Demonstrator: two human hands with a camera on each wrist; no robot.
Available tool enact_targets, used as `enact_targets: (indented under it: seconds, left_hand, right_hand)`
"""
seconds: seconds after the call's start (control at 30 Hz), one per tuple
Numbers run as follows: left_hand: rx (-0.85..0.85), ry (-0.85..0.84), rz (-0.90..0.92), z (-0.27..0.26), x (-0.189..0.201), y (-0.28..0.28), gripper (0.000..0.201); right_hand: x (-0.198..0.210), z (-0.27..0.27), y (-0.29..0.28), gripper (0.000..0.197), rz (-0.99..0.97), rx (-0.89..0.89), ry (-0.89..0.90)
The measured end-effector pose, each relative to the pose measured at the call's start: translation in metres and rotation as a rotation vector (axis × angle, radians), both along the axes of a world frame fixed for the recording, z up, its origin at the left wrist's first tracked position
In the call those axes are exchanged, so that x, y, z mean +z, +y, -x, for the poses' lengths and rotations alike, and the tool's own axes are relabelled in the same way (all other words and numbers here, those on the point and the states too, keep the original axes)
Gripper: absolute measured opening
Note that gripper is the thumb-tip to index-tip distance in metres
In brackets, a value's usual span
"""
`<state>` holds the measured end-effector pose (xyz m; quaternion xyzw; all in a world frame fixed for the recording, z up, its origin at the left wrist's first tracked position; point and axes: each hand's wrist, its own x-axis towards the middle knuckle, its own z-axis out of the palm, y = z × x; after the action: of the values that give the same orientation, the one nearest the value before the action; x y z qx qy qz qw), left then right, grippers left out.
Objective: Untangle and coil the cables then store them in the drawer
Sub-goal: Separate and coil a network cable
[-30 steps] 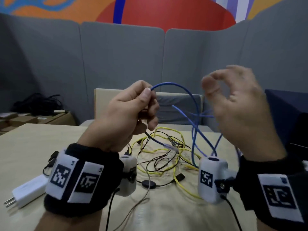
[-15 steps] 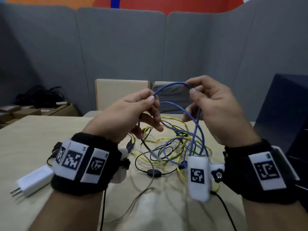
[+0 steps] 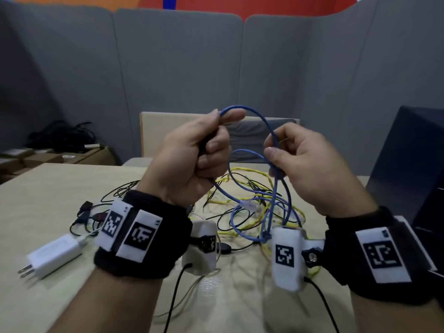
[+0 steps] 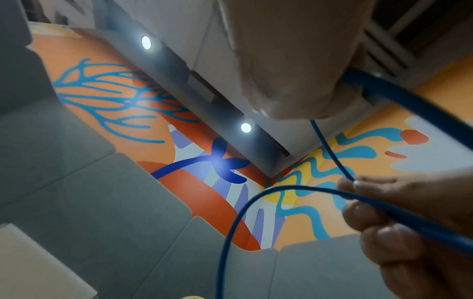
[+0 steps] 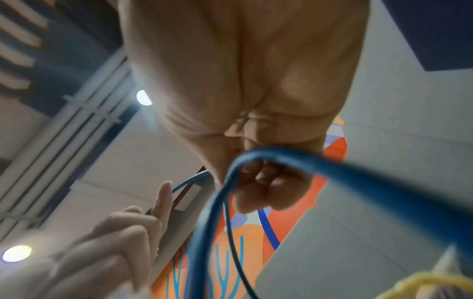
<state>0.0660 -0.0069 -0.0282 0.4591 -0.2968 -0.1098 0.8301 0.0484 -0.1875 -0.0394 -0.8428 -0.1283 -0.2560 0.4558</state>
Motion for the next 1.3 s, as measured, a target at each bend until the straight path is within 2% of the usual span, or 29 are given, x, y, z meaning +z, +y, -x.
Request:
enact_targets:
  seconds: [0.13,0.23,0.27,0.4,0.53,0.63,0.7,0.83,0.87,0.93,1.03,1.1,1.17,1.2,1.3]
  left_hand:
    - [-0.093,0.070,0.084,-0.003,-0.001,0.005,0.038]
    - [-0.117,0.100,0.110,-0.006,-0.002,0.009,0.043]
    - [-0.127,0.105,0.118,-0.007,-0.002,0.011,0.045]
    - [-0.147,0.090,0.166,-0.009,0.001,0.014,0.048]
    - [-0.072,0.104,0.248,-0.011,0.002,0.020,0.038]
    - [-0.019,0.122,0.312,-0.013,0.001,0.019,0.032]
    - [0.044,0.142,0.341,-0.014,0.002,0.018,0.026]
    - [0.127,0.188,0.460,-0.024,0.002,0.033,0.013]
    - [0.132,0.182,0.447,-0.026,0.002,0.037,0.016]
    - [0.136,0.133,0.356,-0.024,0.002,0.041,0.024]
    - [0.121,0.032,0.191,-0.016,0.003,0.031,0.030]
    - [0.092,-0.019,0.096,-0.011,0.002,0.022,0.032]
    - [0.050,-0.051,0.004,-0.008,-0.001,0.015,0.037]
    - [0.040,-0.062,-0.036,-0.007,-0.003,0.011,0.038]
    - [0.047,-0.082,-0.107,-0.008,-0.006,0.005,0.040]
  right_hand:
    - [-0.002,-0.002,0.005,0.016,-0.361,0.144,0.092]
    - [-0.004,-0.006,0.001,0.014,-0.467,0.180,0.133]
    - [-0.005,-0.007,-0.001,0.013,-0.427,0.177,0.147]
    - [-0.006,-0.003,-0.007,0.013,-0.032,0.125,0.204]
    - [-0.003,0.000,-0.007,0.033,-0.062,0.204,0.295]
    - [-0.003,-0.005,-0.009,0.031,0.099,0.043,0.147]
    - [-0.001,-0.007,-0.013,0.028,0.103,-0.096,-0.024]
    - [0.015,0.000,-0.036,0.028,-0.374,-0.285,-0.234]
    - [0.018,0.004,-0.045,0.026,-0.417,-0.352,-0.274]
    - [0.019,0.009,-0.059,0.019,-0.344,-0.504,-0.294]
    - [0.014,0.011,-0.071,0.011,-0.146,-0.644,-0.164]
    - [0.014,0.009,-0.067,0.007,-0.010,-0.620,-0.058]
    - [0.014,0.010,-0.059,0.016,0.190,-0.533,0.057]
    - [0.015,0.013,-0.053,0.017,0.222,-0.462,0.075]
    - [0.017,0.017,-0.034,0.012,0.178,-0.316,-0.085]
